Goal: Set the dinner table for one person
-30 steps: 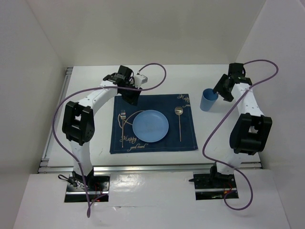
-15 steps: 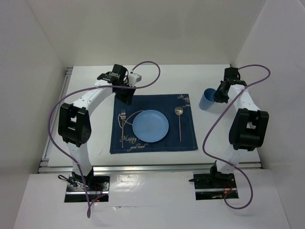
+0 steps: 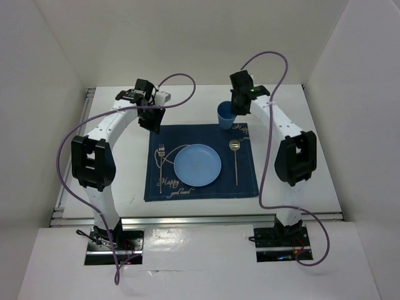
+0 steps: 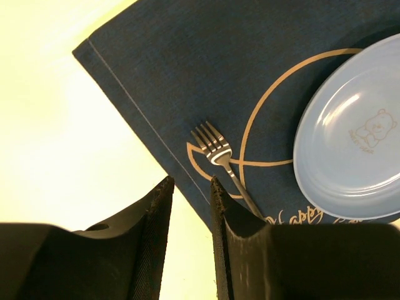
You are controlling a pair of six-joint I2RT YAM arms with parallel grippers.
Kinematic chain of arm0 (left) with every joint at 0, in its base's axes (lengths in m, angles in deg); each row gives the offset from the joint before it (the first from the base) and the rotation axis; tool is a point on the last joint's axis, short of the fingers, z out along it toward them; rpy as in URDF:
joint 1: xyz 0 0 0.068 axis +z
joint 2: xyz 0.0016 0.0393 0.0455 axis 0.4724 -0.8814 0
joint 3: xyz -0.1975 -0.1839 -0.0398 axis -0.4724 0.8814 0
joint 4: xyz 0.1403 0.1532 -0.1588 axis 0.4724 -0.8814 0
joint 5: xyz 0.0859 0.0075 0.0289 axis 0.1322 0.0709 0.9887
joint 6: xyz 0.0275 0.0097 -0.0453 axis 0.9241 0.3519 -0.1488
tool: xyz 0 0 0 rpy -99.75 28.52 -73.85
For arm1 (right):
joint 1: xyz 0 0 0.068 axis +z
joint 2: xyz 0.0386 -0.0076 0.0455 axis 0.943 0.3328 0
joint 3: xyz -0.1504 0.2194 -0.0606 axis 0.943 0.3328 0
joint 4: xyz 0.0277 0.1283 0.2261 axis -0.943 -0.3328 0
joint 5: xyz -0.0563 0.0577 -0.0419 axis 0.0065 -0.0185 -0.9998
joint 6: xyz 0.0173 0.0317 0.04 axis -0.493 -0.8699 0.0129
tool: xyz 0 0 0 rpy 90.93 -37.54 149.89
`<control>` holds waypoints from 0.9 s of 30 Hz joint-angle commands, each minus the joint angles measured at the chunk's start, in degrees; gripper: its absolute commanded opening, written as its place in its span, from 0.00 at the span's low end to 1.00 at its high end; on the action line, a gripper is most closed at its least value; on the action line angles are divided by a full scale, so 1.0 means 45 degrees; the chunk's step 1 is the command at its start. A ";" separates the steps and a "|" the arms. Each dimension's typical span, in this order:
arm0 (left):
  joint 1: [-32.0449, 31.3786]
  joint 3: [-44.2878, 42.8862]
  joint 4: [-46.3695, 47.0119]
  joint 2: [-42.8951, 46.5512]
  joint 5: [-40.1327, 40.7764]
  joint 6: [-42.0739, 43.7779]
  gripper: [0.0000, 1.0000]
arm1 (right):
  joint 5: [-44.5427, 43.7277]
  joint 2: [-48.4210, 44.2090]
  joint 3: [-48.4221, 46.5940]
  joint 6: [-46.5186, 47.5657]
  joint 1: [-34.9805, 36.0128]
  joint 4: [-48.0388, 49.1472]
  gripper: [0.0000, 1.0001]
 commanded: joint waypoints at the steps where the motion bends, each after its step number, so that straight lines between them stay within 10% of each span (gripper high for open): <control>1: 0.0090 -0.0153 -0.0362 0.0586 0.0096 -0.0186 0.37 | -0.0288 0.1480 -0.1067 0.0166 0.0067 -0.1523 0.00; 11: 0.0207 0.0083 -0.0362 0.0469 0.0116 -0.0186 0.36 | 0.0493 0.2518 -0.1948 0.0166 0.0303 -0.1976 0.00; 16: 0.0207 -0.0035 -0.0362 0.0469 0.0116 -0.0186 0.36 | 0.0610 0.2966 -0.2417 0.0029 0.0303 -0.2386 0.59; 27: 0.0207 -0.0035 -0.0362 0.0586 0.0426 -0.0186 0.36 | -0.0540 0.0920 -0.4273 0.0342 0.0303 -0.1898 1.00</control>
